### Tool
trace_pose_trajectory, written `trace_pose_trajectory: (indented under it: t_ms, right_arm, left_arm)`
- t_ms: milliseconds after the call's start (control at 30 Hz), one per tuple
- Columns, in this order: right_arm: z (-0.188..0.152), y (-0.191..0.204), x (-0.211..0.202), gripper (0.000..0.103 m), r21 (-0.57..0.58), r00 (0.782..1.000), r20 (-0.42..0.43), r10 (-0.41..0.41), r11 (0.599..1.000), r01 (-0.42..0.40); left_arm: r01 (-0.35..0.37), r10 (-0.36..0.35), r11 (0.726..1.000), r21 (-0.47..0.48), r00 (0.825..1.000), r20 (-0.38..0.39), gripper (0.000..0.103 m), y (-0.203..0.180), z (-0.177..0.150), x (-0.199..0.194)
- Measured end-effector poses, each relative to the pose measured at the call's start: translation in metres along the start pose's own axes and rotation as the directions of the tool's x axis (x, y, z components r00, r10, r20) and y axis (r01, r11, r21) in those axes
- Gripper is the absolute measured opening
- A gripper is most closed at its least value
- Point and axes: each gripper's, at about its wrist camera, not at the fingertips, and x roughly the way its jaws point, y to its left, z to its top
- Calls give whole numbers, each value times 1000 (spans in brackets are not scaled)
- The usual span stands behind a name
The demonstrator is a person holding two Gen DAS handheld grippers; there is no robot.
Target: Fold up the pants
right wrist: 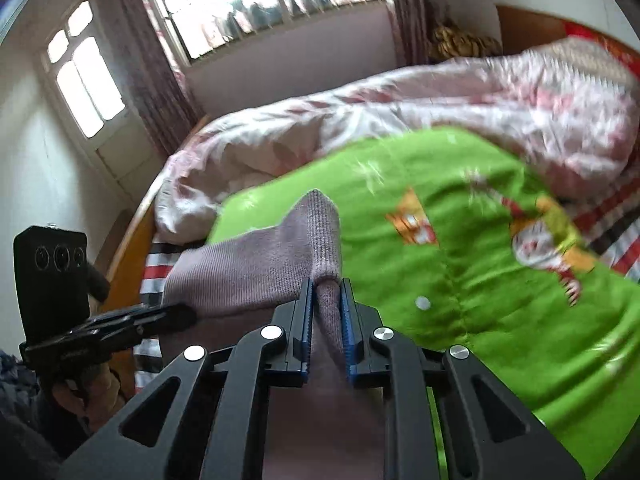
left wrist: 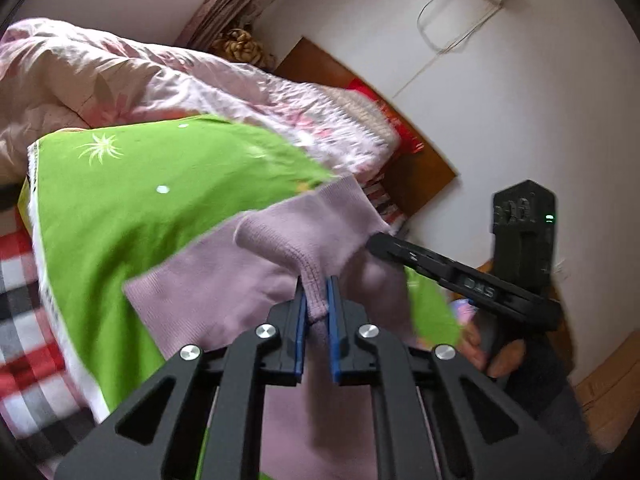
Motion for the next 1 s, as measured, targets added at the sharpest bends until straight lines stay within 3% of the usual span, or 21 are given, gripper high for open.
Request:
trace_pose_trajectory:
  t_ms: [67, 167, 233, 300, 333, 467, 567, 600, 633, 667, 733, 800, 900, 1000]
  right_arm:
    - [10, 20, -22, 17, -49, 1000, 22, 5, 999, -4]
    - [29, 48, -23, 17, -124, 999, 35, 28, 992, -23]
    - [31, 46, 20, 17, -115, 998, -58, -12, 993, 5]
    - [21, 35, 66, 17, -78, 983, -177, -43, 997, 29]
    - [10, 31, 89, 17, -94, 969, -228, -96, 993, 76]
    - [7, 20, 91, 18, -33, 978, -199, -60, 998, 54]
    - [9, 19, 87, 21, -37, 980, -191, -58, 998, 52]
    - [8, 18, 84, 23, -39, 978, -192, -78, 997, 72]
    - [7, 16, 78, 27, -30, 976, -191, -101, 995, 97]
    - [3, 17, 68, 27, -19, 977, -179, -113, 994, 111]
    - [-5, 20, 41, 27, -15, 984, -126, -122, 992, 121]
    - [-24, 30, 7, 27, -32, 991, -81, -110, 994, 108]
    - [-59, 52, -33, 27, -92, 987, -68, -144, 986, 137]
    - [-110, 82, -66, 31, -159, 984, -89, -157, 977, 142]
  left_arm:
    - [29, -28, 999, -17, 999, 43, 9, -5, 2, -31]
    - [-34, 36, 999, -39, 998, 60, 9, 20, 10, -40]
    - [-62, 58, 990, -128, 998, -34, 9, 56, 7, -16]
    - [-111, 93, 980, -166, 989, -115, 9, 78, -3, 6]
    - [-122, 98, 977, -176, 986, -139, 9, 86, -8, 15]
    - [-98, 83, 985, -142, 990, -113, 15, 91, -10, 19]
    - [-135, 125, 986, -96, 987, -101, 20, 91, -5, 22]
    - [-135, 125, 986, -97, 987, -104, 22, 91, -5, 23]
    - [-148, 138, 984, -99, 985, -107, 32, 91, -4, 22]
    - [-186, 177, 978, -93, 979, -99, 52, 88, -4, 17]
    - [-296, 294, 953, -58, 955, -42, 81, 78, -4, 1]
    - [-288, 288, 957, 14, 957, 26, 83, 55, -6, -14]
    - [-218, 224, 969, 113, 974, -35, 83, 26, -12, -10]
    - [-162, 176, 977, 136, 980, -98, 83, 11, -26, -7]
